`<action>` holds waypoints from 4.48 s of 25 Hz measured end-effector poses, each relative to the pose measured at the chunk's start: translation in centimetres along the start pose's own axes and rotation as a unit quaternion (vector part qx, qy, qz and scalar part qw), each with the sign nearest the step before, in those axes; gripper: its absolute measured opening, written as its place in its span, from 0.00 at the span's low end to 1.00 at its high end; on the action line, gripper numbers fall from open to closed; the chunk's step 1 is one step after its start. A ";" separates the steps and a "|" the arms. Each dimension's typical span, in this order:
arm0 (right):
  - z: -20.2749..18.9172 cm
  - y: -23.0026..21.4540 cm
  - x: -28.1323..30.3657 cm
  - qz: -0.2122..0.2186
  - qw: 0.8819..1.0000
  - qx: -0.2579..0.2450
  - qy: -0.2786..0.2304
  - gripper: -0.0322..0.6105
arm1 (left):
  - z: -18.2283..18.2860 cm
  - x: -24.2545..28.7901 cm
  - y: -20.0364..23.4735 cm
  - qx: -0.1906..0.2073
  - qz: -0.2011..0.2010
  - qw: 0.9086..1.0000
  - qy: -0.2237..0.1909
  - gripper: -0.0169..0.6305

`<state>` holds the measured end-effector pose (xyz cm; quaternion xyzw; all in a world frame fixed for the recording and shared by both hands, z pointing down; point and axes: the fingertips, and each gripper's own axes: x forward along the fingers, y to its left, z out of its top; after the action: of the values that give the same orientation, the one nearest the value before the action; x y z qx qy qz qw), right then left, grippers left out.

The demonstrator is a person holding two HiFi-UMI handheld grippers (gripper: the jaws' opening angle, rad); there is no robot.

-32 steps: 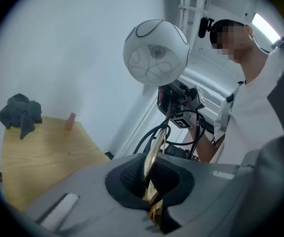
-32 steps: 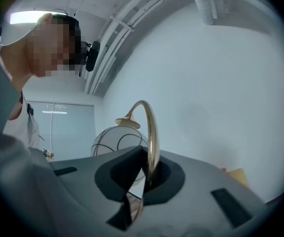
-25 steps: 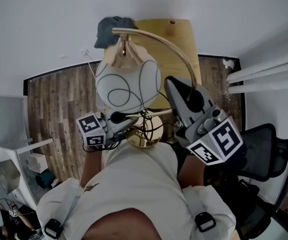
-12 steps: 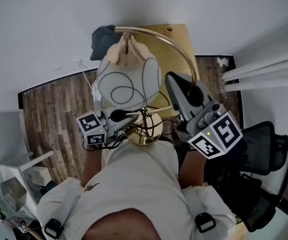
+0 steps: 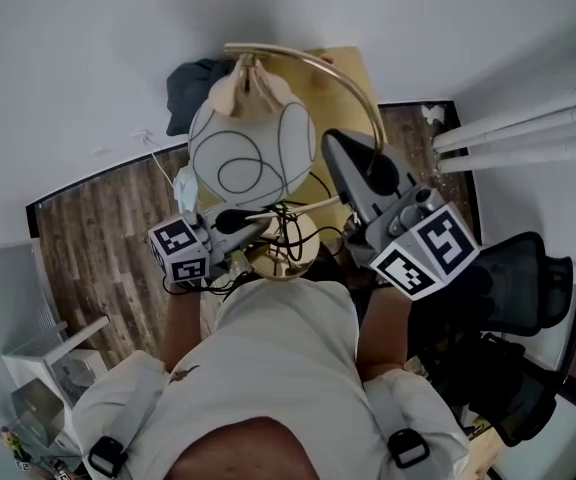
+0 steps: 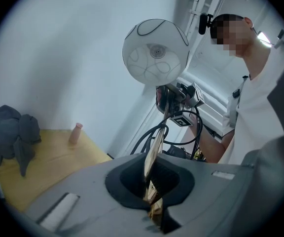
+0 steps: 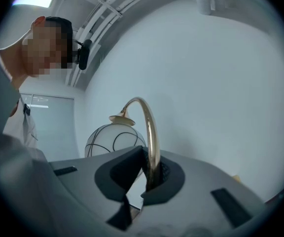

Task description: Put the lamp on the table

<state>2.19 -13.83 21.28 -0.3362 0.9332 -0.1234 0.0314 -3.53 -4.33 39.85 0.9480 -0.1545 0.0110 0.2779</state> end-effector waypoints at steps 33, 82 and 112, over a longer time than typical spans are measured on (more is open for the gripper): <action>-2.6 -13.8 7.1 0.013 0.999 0.006 0.037 0.05 | 2.1 7.7 13.9 -0.011 0.029 0.999 -0.013 0.02; -15.0 -20.9 7.7 -0.027 0.994 0.082 0.066 0.05 | -8.2 11.7 23.3 -0.041 0.016 0.999 0.025 0.03; -16.9 -21.6 6.9 -0.030 0.987 0.149 0.046 0.05 | -10.7 12.0 24.2 -0.058 0.013 0.998 0.034 0.04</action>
<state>7.85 -30.74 43.27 -0.3494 0.8942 -0.2777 0.0344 1.32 -21.44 62.82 0.9274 -0.1571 0.0380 0.3374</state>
